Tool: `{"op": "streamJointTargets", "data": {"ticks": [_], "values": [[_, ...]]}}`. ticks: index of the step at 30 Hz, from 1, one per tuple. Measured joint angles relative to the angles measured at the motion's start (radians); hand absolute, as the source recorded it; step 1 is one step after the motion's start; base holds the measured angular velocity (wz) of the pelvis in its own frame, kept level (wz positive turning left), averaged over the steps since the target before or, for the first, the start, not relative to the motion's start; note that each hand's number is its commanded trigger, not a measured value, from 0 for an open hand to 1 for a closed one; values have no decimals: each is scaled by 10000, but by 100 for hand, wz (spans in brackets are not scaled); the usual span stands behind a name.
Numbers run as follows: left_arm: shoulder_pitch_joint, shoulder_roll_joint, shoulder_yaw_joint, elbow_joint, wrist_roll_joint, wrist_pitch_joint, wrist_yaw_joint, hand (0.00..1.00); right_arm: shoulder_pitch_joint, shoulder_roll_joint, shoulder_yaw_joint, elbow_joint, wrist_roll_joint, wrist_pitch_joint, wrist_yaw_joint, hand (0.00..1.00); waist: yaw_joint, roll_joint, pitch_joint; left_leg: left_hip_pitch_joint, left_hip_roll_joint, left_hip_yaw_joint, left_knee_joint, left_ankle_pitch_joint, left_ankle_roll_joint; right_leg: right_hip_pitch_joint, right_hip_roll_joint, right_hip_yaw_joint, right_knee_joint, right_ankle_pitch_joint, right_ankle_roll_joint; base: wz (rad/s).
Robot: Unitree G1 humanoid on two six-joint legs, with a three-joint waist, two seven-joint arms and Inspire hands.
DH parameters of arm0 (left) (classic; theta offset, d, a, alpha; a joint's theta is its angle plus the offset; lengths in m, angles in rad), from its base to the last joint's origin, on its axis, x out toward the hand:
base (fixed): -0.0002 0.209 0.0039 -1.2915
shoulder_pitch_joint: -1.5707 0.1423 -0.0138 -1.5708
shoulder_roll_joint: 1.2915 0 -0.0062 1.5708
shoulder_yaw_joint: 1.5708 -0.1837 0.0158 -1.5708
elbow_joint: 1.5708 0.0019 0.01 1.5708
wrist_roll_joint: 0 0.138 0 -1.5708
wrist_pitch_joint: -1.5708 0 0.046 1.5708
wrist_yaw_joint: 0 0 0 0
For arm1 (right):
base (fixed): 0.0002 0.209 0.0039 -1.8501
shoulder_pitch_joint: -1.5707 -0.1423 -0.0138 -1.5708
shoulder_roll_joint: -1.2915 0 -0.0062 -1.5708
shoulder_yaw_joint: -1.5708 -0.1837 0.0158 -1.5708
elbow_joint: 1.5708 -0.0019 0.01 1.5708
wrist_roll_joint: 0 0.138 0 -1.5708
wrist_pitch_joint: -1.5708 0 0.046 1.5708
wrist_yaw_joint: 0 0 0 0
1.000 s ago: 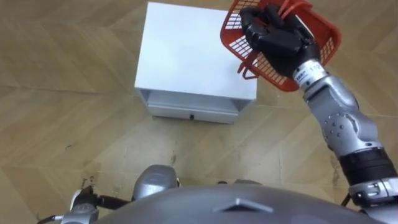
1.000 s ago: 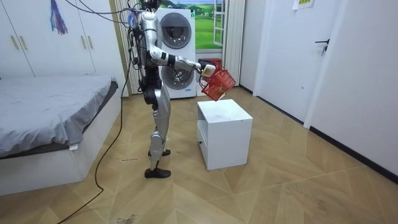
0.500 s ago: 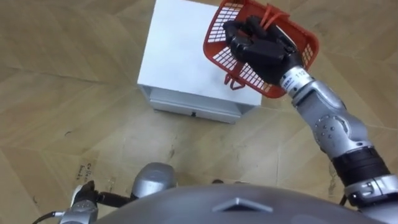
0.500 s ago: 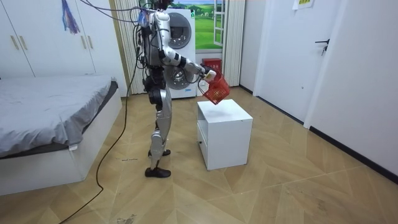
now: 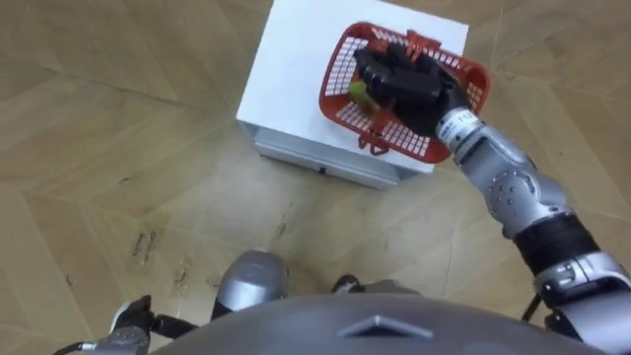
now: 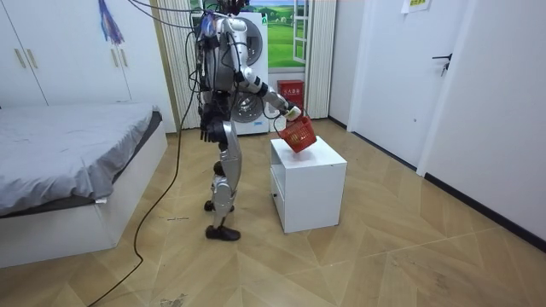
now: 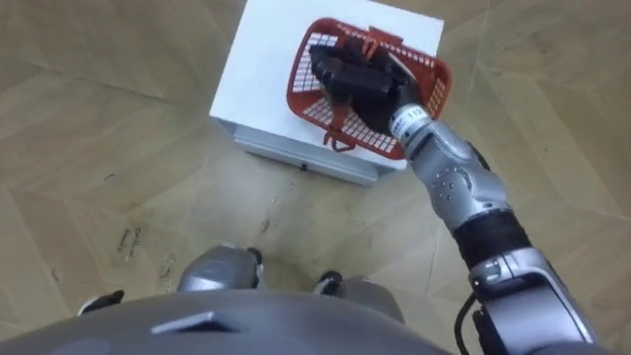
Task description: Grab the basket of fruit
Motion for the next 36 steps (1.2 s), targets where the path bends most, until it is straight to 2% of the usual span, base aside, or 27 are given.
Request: {"op": "streamJointTargets", "data": {"ticks": [1,2,3,5,7,8,9,10,11,13,18,23,28,36], "values": [[3,-4,-80,0,150,-36,-32,0,-129,21,-19,439,187,-93,-48,100,-30,-6,-4,-144,23,722,-424,130,-128,58,-18,38,-32,-3,-1,42],[5,1,-101,-2,147,-33,-55,0,-265,24,-31,732,247,-92,-77,100,-30,-16,3,-315,8,952,-662,240,-104,71,-26,127,-37,-4,1,30],[26,65,-185,-50,146,-14,-123,0,-456,96,-68,1239,269,-75,-180,100,11,-152,22,-611,3,1368,-682,734,225,68,-99,168,-39,-29,47,38],[35,61,-289,-91,145,75,-297,0,-523,81,-195,1488,324,13,-192,100,-6,-208,3,-592,-46,1496,-794,901,350,19,-164,90,-60,-35,139,42],[38,49,-466,-104,144,180,-521,0,-582,285,-388,1566,624,52,-175,100,248,-225,7,-602,-208,1424,-784,958,398,45,-242,-220,-87,-63,219,16],[38,51,-474,-103,144,203,-532,0,-624,315,-388,1566,754,52,-171,86,275,-212,16,-606,-256,1408,-787,972,422,60,-273,-302,-88,-83,252,14],[38,74,-479,-103,143,226,-531,0,-708,355,-384,1567,829,51,-166,60,308,-189,31,-618,-350,1380,-806,999,467,86,-353,-398,-82,-131,329,19],[38,98,-501,-103,143,227,-527,0,-754,359,-385,1567,956,50,-165,49,396,-163,49,-622,-378,1375,-808,1020,502,107,-411,-432,-63,-159,373,17],[39,111,-530,-104,139,226,-526,0,-759,356,-385,1571,1058,50,-165,0,428,-155,54,-622,-396,1375,-807,1026,512,114,-433,-449,-49,-165,384,12],[38,148,-656,-110,140,225,-527,0,-760,359,-380,1687,1158,50,-156,0,471,-142,63,-635,-520,1325,-795,1052,555,122,-518,-557,55,-196,432,14],[63,150,-786,-106,140,225,-734,0,-762,361,-381,2123,1175,52,-157,0,519,-97,93,-661,-615,1148,-733,1052,577,201,-604,-707,176,-229,475,14],[76,151,-919,-177,123,234,-914,0,-769,352,-380,2337,1567,52,-148,0,702,-33,127,-666,-619,1140,-682,1052,580,168,-621,-704,262,-252,477,0],[77,149,-935,-181,126,236,-909,0,-770,350,-371,2343,2372,51,-25,0,800,49,91,-668,-621,1091,-631,1052,579,172,-629,-797,263,-267,472,2],[77,153,-935,-186,125,236,-909,0,-745,346,-345,2494,2432,44,160,0,768,94,67,-624,-618,1122,-651,1053,579,185,-628,-787,264,-267,471,0]]}}
